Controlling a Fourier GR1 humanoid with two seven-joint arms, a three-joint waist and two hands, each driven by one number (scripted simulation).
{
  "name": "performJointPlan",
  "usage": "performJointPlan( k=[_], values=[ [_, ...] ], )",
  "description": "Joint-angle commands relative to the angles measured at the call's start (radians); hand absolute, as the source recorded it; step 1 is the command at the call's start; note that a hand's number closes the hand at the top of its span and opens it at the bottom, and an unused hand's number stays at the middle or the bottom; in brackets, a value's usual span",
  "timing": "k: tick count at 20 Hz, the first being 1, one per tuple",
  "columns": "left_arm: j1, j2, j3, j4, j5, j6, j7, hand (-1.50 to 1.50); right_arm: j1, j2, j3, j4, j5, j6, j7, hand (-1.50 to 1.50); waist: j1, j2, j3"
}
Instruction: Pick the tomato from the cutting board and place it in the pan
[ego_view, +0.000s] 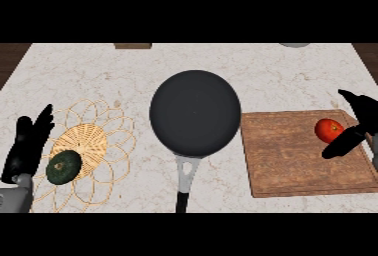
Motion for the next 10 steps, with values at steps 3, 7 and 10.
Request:
performJointPlan(
  k=[3,7,10],
  values=[
    [-0.004,-0.023,0.017,-0.07,-0.027,-0.008,0.056,0.0,-0.035,0.087,-0.045,0.056,0.081,0.03,-0.03,-1.5,0.001,0.0,0.0],
    [0.022,-0.063,0.013,-0.073,-0.052,-0.007,0.044,0.0,0.046,0.098,-0.074,0.05,0.134,0.021,-0.105,-1.5,-0.002,0.0,0.0],
    [-0.076,-0.036,0.063,0.098,-0.053,-0.045,-0.036,0.0,0.013,0.134,-0.073,0.075,0.173,0.034,-0.099,-1.5,-0.004,0.001,0.0]
  ],
)
